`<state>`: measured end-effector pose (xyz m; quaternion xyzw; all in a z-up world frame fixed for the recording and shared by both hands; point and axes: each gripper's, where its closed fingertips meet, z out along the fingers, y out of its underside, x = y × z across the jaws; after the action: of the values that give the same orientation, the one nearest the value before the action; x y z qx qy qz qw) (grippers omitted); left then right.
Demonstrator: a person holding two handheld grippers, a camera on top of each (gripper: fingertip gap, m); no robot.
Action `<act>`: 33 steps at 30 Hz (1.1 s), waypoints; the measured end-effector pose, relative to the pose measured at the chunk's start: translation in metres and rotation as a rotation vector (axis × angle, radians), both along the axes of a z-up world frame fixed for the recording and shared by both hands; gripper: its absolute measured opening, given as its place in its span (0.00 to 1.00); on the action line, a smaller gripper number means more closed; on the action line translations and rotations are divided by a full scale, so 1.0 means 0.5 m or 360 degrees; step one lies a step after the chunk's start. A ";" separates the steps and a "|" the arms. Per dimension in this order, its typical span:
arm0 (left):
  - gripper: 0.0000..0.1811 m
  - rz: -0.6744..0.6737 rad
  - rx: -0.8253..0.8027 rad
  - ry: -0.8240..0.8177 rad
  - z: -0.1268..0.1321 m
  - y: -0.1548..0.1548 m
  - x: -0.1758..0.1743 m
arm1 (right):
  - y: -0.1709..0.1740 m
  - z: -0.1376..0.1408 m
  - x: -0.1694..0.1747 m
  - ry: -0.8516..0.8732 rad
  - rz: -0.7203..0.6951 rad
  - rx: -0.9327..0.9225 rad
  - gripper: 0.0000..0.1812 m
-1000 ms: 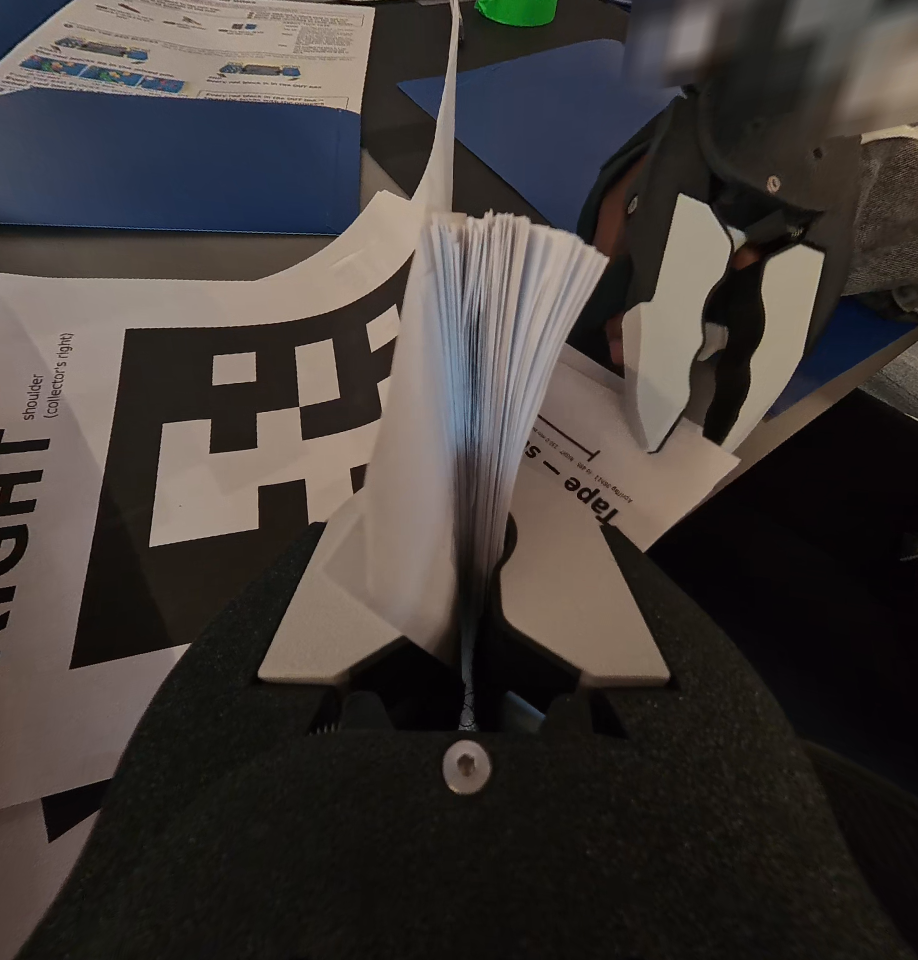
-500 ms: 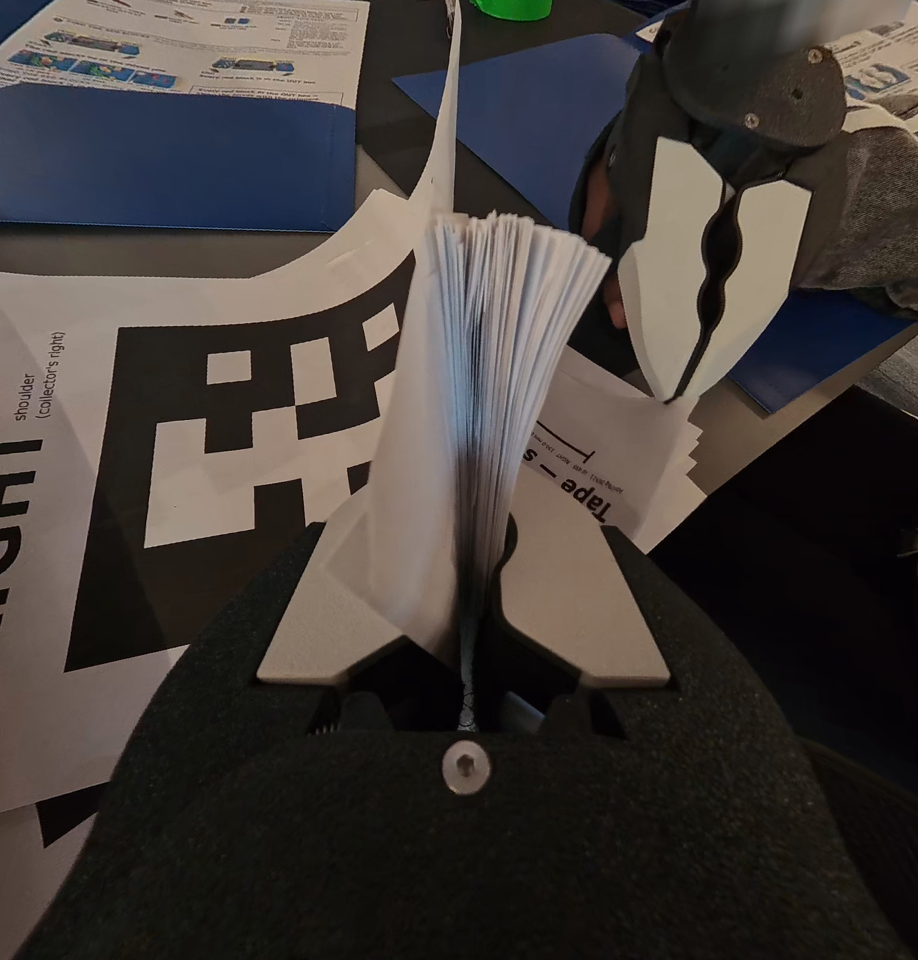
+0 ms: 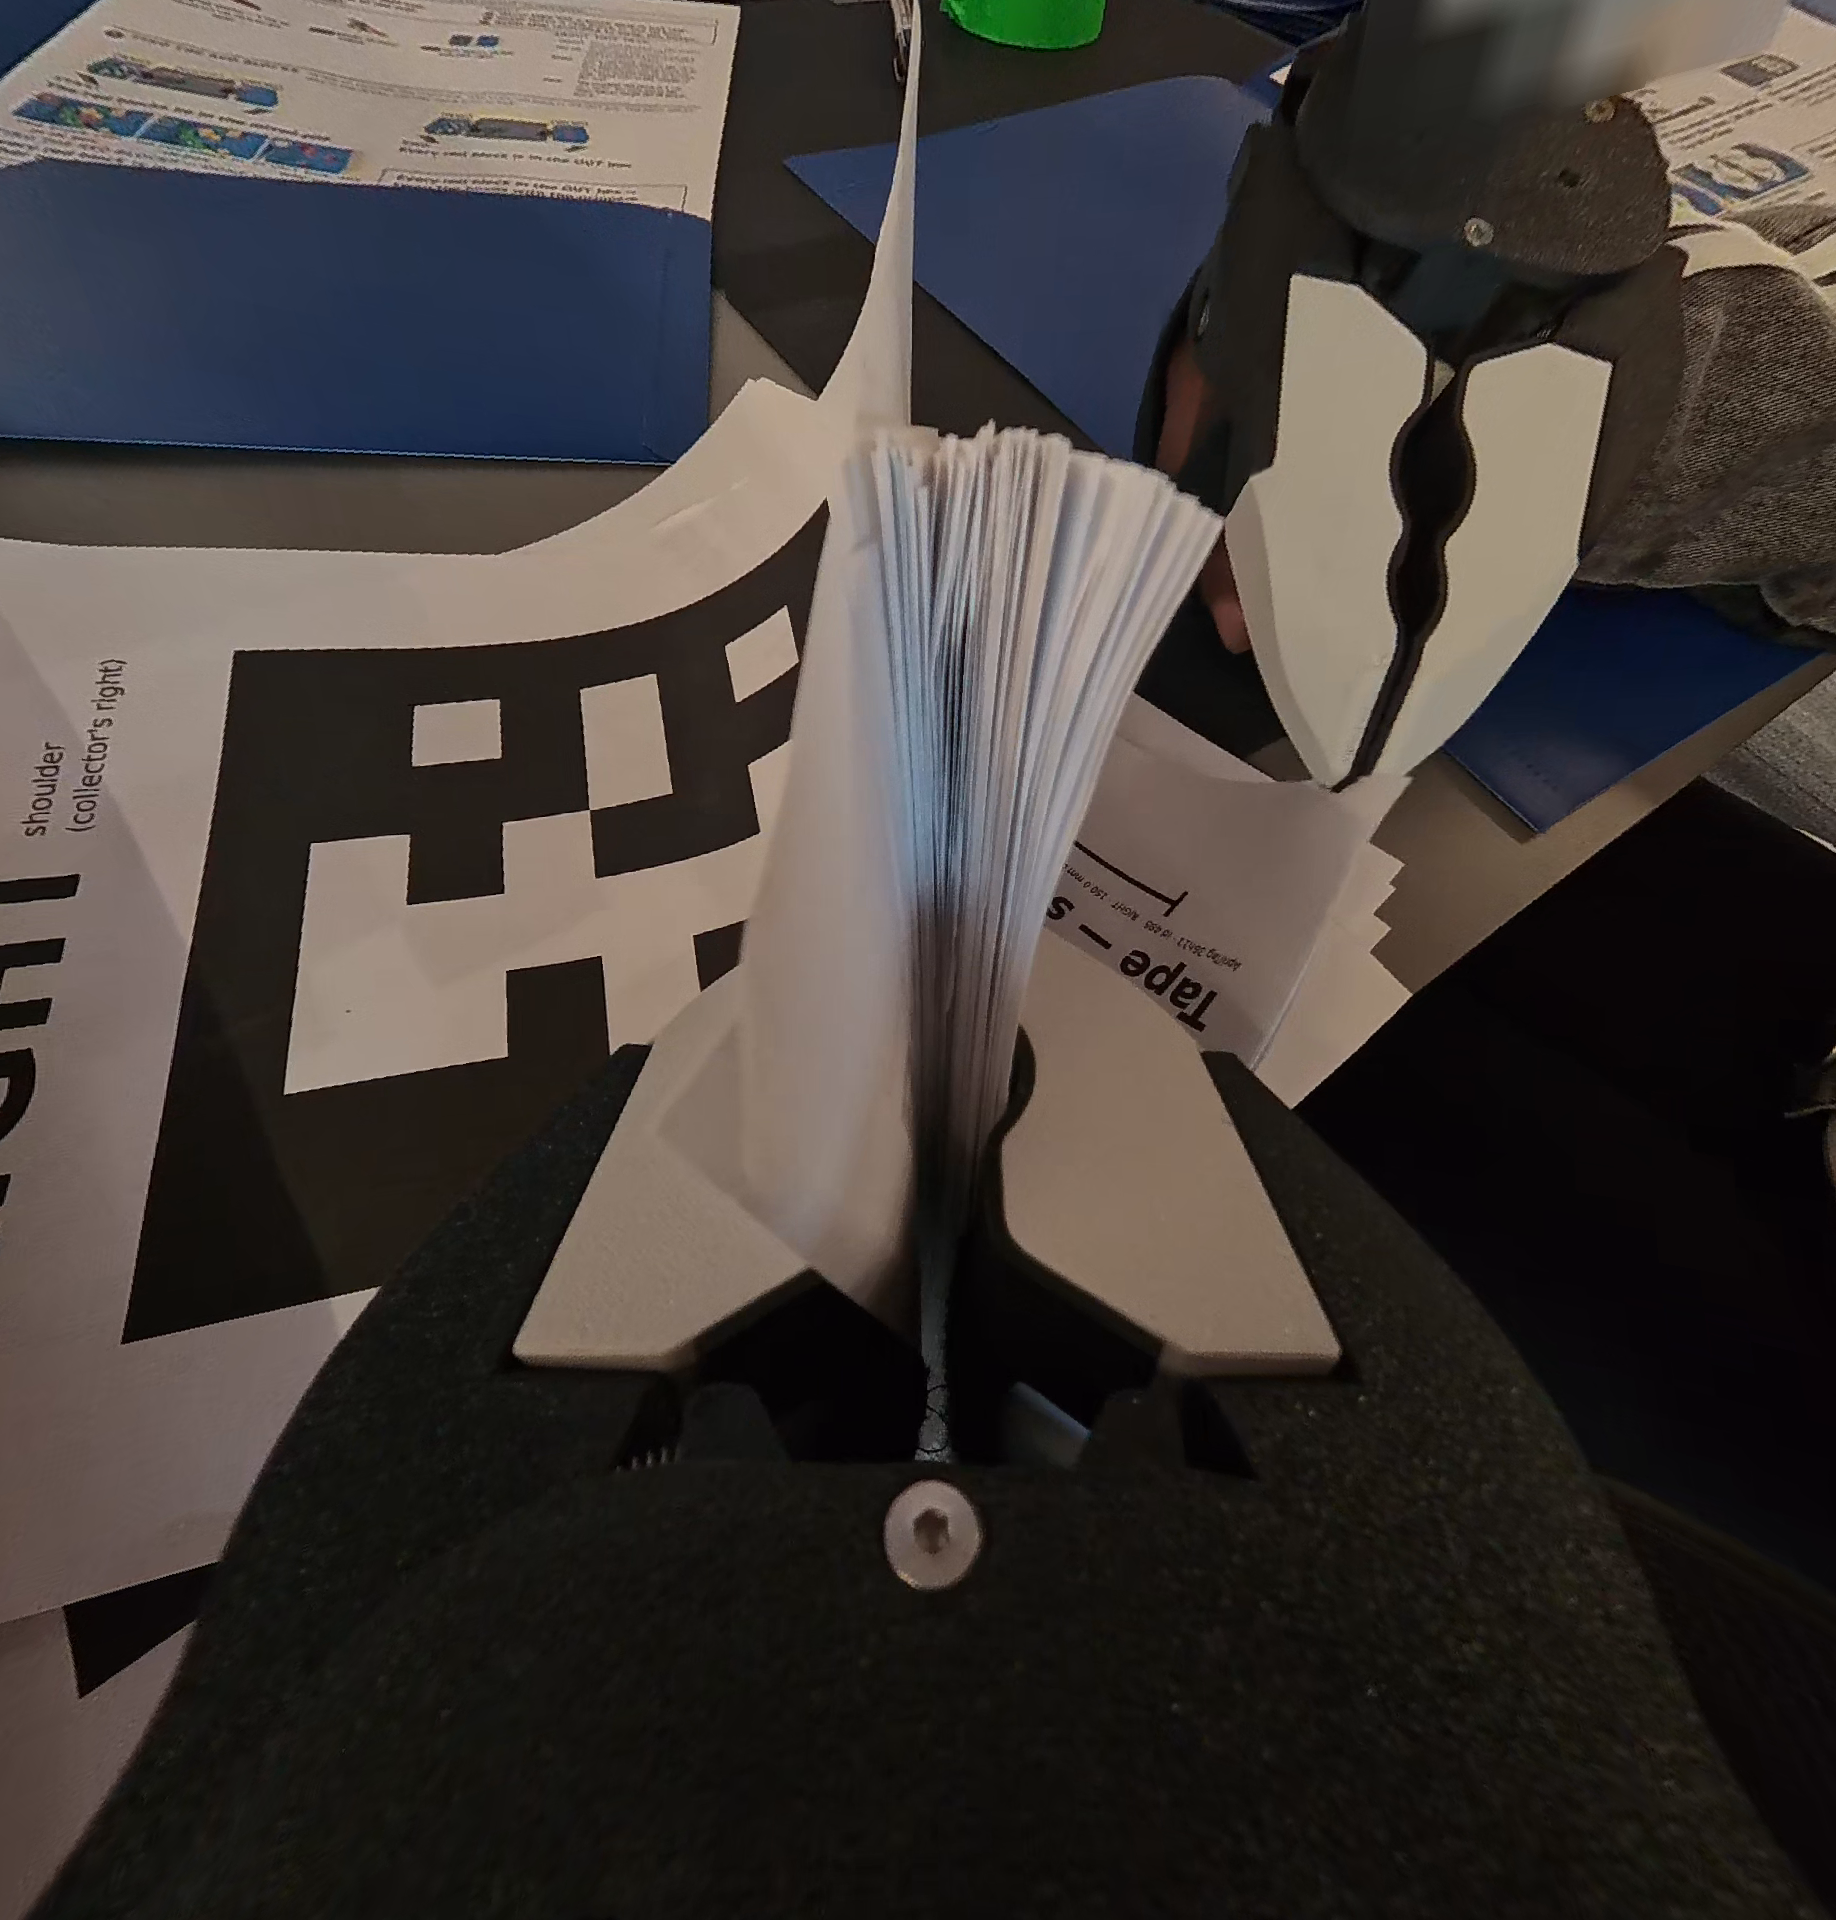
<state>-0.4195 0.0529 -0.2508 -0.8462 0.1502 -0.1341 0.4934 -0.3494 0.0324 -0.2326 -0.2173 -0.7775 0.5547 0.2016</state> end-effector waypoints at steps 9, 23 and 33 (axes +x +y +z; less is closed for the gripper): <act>0.10 -0.0001 0.0000 -0.0002 0.000 0.000 0.000 | -0.004 -0.003 0.004 -0.0018 0.0033 0.0001 0.01; 0.10 -0.0003 -0.0001 -0.0003 -0.001 0.000 0.000 | -0.006 -0.004 0.007 -0.0031 0.0054 -0.0008 0.01; 0.10 -0.0005 -0.0003 -0.0002 -0.002 0.000 0.001 | -0.006 -0.005 0.007 -0.0033 0.0055 -0.0003 0.01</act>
<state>-0.4192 0.0529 -0.2516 -0.8463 0.1513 -0.1355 0.4925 -0.3461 0.0294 -0.2349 -0.2098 -0.7827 0.5565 0.1836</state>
